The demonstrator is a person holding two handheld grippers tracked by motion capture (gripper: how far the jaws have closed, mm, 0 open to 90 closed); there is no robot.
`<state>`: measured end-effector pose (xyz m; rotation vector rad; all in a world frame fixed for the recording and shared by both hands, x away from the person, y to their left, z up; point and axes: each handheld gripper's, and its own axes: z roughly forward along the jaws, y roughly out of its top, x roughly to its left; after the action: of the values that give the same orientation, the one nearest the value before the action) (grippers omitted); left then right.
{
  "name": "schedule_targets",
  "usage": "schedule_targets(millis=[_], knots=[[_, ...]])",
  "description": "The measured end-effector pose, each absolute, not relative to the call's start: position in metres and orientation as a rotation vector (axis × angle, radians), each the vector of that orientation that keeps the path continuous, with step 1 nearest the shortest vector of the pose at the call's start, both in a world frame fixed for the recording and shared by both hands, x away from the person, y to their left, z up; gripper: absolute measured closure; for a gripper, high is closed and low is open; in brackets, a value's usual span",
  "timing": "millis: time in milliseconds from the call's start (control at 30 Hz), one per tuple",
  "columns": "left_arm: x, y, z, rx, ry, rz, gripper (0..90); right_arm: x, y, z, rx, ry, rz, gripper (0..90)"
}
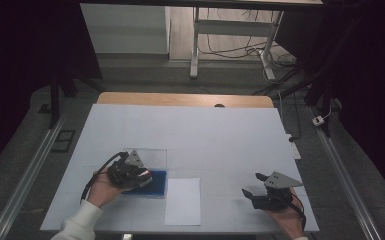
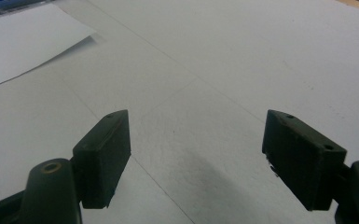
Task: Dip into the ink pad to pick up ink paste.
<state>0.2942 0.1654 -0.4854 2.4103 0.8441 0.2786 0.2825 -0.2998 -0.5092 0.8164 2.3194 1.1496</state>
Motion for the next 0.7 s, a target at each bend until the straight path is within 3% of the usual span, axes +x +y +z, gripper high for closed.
schedule_targets(millis=[700], knots=[[0.2937, 0.1638, -0.4859, 2.423, 0.858, 0.282, 70.9, 0.2826, -0.2995, -0.5093, 0.821, 2.324, 1.133, 23.1]])
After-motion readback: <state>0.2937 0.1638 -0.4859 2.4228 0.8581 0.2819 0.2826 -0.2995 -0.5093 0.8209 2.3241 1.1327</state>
